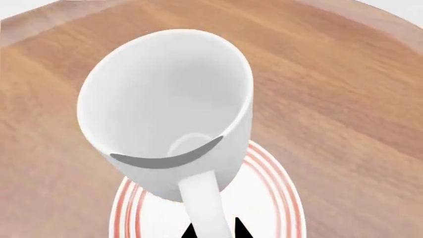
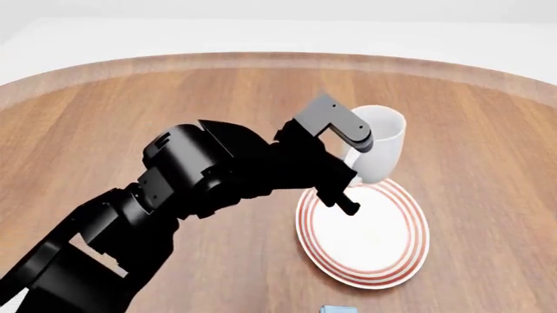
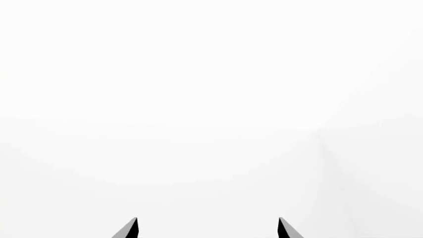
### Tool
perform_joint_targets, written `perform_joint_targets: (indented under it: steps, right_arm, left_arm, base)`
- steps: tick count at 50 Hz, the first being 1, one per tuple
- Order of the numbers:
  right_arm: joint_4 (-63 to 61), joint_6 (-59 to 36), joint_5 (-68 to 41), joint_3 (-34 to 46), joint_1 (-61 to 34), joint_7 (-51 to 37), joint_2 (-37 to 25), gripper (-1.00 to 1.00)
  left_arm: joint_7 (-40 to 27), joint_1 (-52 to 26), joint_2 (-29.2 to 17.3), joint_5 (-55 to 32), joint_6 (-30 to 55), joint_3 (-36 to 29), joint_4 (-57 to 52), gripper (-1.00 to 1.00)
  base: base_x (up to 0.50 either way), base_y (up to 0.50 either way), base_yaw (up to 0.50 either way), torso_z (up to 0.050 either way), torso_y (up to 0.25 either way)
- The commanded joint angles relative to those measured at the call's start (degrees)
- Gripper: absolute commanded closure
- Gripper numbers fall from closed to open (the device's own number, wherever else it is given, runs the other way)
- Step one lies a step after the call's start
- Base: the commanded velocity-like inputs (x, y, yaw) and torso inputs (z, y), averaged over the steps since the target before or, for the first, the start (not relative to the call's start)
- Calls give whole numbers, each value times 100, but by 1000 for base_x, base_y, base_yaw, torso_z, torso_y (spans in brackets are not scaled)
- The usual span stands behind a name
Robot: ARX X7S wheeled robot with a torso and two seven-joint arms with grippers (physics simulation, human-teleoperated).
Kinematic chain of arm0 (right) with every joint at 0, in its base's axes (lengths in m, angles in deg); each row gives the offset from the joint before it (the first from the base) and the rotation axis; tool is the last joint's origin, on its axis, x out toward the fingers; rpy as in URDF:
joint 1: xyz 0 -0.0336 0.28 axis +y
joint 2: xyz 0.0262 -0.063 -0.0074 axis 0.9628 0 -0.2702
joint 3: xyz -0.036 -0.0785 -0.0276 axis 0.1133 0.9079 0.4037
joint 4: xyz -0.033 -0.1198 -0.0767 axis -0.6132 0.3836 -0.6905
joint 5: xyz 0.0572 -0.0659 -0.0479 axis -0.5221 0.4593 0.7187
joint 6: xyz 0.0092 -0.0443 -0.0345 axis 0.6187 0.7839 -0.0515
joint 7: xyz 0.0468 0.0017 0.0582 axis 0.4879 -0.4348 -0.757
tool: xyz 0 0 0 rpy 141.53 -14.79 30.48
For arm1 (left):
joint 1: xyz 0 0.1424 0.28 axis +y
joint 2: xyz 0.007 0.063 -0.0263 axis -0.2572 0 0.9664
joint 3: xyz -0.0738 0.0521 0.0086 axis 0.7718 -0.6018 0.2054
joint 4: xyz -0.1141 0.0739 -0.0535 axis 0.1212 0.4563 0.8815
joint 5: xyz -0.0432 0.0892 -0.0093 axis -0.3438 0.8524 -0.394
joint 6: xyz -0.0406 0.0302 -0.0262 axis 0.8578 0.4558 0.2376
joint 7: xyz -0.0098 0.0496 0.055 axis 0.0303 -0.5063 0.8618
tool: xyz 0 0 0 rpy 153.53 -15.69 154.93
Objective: Pick up the white mug and put it on the plate, and put the chocolate pudding to the right of the plate.
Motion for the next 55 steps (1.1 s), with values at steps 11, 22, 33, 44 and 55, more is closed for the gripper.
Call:
perform_joint_targets:
  steps: [11,22,33,44,55]
  right_arm:
    - [111,123,121,-46,36,169,132,-100]
    - [172,155,122,-27,42,166,133,-100]
    - [188,173,111,-8,61,151,130,-100]
    - [183,183,78,-7,85,137,112,-100]
    - [190,196,77,11,108,128,102,-100]
  left_arm:
    - [178,94,580,-155,-141,-20,956,100]
    - [100,-372,669,-1179,-1071,-1326,1919,100]
    - [-39,-721,669,-2524,-1872,-2787,2263,100]
    - [-90,-834,672,-3127,-2334,-3638,2393,100]
    - [-81,-731,672,-3144,-2403,-3737,2444,100]
  base:
    - [0,0,0,0,0]
    - [0,0,0,0,0]
    - [0,0,0,0,0]
    - [0,0,0,0,1]
    - [0,0,0,0,0]
